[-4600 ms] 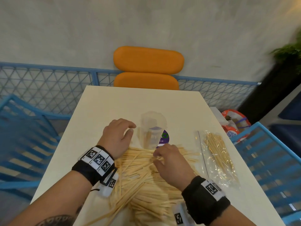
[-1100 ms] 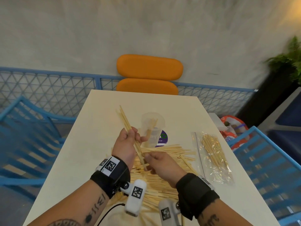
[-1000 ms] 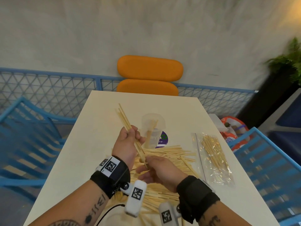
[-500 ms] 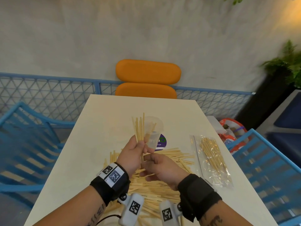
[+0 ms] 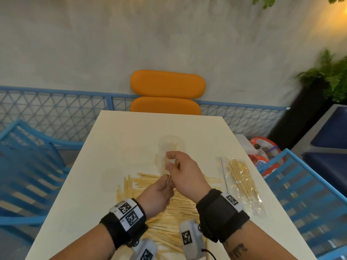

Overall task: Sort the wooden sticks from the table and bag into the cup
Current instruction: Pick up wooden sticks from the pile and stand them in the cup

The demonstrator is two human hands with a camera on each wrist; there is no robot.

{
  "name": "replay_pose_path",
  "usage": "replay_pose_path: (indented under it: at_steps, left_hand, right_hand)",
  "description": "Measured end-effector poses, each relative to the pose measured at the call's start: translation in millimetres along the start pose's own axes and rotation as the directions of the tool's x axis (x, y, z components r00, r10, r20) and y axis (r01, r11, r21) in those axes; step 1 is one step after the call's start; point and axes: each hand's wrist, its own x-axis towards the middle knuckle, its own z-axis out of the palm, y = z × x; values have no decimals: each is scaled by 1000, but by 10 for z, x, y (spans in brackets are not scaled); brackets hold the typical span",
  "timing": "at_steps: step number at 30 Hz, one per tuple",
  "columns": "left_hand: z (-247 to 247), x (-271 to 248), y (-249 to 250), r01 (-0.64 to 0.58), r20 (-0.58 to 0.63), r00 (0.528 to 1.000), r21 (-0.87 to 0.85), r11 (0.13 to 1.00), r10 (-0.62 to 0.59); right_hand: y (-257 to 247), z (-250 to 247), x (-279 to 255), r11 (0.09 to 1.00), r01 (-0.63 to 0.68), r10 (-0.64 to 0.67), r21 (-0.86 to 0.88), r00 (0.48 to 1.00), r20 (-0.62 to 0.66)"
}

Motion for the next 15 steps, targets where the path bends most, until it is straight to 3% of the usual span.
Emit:
replay_pose_path:
  at_steps: [3,8,15]
  left_hand:
    - [-34,-31,-3,-16,-10,1000,67,998,16]
    - [-44,-44,51,-34,-40,999,-38,999,32]
    - [-62,15,85,-41,-14,999,-57,998,41]
  right_hand:
    - [19,24,-52,1000,-11,11,23,1000,1]
    - [122,104,-75,1000,-9,9,6,996,86]
    - [152,84,-49,999,8,-11,50,999,52]
